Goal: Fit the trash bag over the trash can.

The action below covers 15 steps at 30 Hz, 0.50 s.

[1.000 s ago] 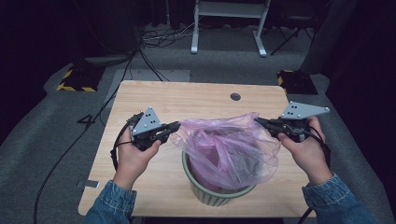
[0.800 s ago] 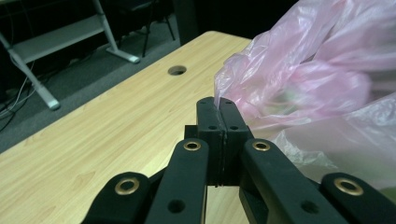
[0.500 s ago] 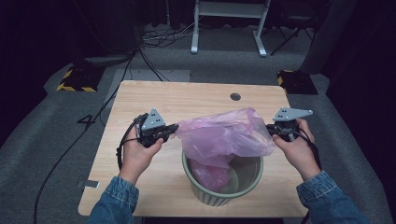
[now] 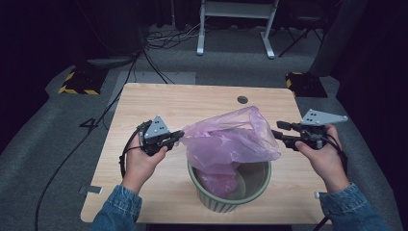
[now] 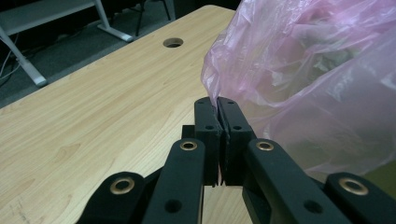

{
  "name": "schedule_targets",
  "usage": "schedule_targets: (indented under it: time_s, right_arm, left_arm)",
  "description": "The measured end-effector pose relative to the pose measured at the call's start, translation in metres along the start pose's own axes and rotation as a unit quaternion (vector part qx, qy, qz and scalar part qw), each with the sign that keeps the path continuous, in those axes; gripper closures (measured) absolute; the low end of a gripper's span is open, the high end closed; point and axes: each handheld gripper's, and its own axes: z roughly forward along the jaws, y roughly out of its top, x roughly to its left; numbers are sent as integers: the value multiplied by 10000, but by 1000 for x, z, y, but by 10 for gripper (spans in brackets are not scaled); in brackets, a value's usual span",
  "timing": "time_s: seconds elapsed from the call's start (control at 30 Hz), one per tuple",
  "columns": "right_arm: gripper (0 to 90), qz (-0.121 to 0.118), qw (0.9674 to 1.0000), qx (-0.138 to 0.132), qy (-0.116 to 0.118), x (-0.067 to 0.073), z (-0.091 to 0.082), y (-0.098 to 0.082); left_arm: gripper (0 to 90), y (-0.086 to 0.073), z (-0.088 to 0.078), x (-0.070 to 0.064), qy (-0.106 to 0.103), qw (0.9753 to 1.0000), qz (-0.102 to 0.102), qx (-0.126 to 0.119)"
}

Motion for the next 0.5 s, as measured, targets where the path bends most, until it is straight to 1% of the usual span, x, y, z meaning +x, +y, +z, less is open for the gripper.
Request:
schedule_targets:
  time_s: [0.13,0.27,0.37,0.4,0.5]
  right_arm:
    - [469,-42,9998,-162,46,7,-19,9]
    - [426,-60,9992,-370,135,17,-33,19]
    - [406,-118,9984,-547,115,24,-43,29]
    - [398,-102,9981,-592,133,26,-46,31]
    - [367,-27,9975,-636,315,32,-47,36]
  left_arm:
    - [877,1,-3,-3,7,10000,25,-70]
    - [876,5,-5,-6,32,9999,66,-103]
    - [876,10,-9,-7,38,9998,122,-176]
    - [876,12,-10,-8,37,9997,154,-184]
    - [876,16,-13,-10,39,9995,189,-247]
